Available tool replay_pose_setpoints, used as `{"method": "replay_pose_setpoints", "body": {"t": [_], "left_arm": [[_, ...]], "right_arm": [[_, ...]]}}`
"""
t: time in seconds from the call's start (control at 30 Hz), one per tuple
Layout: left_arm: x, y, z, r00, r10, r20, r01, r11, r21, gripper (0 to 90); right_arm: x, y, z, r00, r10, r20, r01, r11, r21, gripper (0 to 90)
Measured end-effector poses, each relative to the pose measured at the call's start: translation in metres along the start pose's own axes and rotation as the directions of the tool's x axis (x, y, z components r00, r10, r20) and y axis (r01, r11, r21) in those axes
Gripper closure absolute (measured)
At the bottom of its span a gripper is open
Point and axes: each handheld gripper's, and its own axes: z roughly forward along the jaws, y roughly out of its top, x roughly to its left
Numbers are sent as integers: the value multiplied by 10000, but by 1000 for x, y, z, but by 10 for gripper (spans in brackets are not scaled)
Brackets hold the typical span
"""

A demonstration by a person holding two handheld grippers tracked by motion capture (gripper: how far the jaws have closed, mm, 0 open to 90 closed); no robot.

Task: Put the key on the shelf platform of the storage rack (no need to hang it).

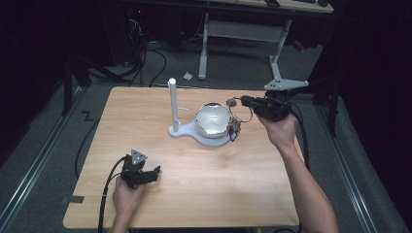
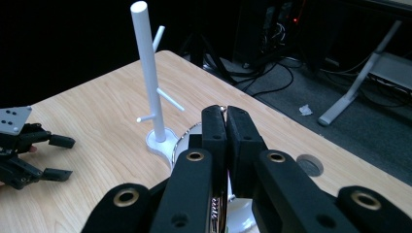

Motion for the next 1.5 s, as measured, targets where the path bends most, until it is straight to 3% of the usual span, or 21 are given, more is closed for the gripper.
{"method": "replay_pose_setpoints", "body": {"t": [0.27, 0.73, 1.0, 1.5], "left_arm": [[0, 0, 0, 10000, 1, 0, -1, 10000, 1, 227], [0, 0, 0, 10000, 5, -1, -5, 10000, -3, 226], [0, 0, 0, 10000, -4, 9, 4, 10000, -6, 226], [0, 0, 0, 10000, 36, -9, -36, 10000, 5, 221]], "right_arm": [[1, 13, 19, 9997, 86, -229, -86, 10000, -15, 880], [-2, 22, 55, 9998, 208, -27, -208, 9997, 138, 879], [-6, 10, 77, 9988, 472, 96, -475, 9983, 333, 878], [-6, -8, 94, 9975, 698, 87, -701, 9961, 534, 878]]}}
